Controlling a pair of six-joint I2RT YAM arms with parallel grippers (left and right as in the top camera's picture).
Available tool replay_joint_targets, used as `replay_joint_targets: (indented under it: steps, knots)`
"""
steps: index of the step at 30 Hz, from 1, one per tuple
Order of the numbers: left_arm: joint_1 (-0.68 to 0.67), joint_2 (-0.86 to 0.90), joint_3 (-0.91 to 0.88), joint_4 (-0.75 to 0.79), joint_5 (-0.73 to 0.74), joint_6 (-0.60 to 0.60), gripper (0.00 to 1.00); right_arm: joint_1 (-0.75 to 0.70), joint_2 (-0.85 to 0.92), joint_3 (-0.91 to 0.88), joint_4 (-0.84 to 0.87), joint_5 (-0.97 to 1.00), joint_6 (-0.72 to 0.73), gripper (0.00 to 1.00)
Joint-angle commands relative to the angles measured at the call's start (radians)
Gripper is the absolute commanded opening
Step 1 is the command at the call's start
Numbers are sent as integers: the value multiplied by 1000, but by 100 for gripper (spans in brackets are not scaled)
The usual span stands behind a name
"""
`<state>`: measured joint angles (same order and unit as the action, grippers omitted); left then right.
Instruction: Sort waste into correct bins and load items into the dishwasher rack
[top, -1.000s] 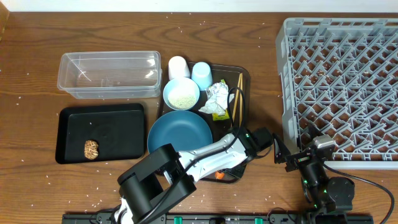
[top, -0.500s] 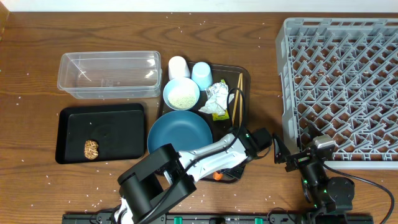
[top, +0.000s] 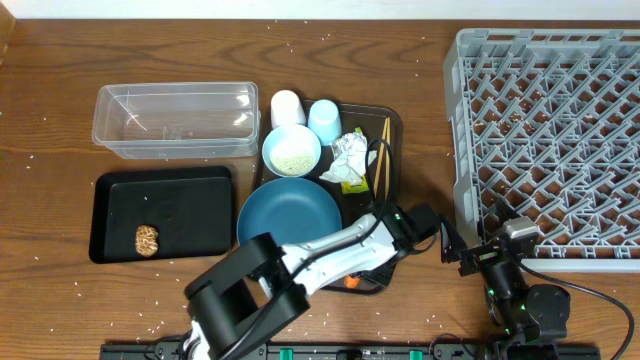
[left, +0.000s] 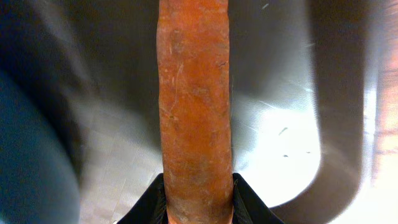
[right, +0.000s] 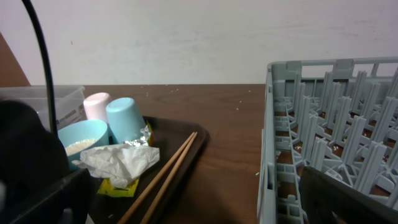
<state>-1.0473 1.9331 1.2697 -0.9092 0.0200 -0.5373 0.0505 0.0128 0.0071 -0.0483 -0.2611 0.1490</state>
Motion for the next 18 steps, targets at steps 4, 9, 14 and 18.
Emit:
replay_joint_targets:
  steps: [4,9,14,18]
  knots:
    - [2,-126,39,-2,-4,13,12,9,-4,-2,-4,3,-8,99]
    - [10,-206,39,2,-5,9,11,9,-4,-2,-4,3,-8,99]
    - [106,-318,39,2,-51,-51,9,9,-4,-2,-4,3,-8,99]
    - [273,-409,39,-26,-74,-126,9,9,-4,-2,-4,3,-8,99]
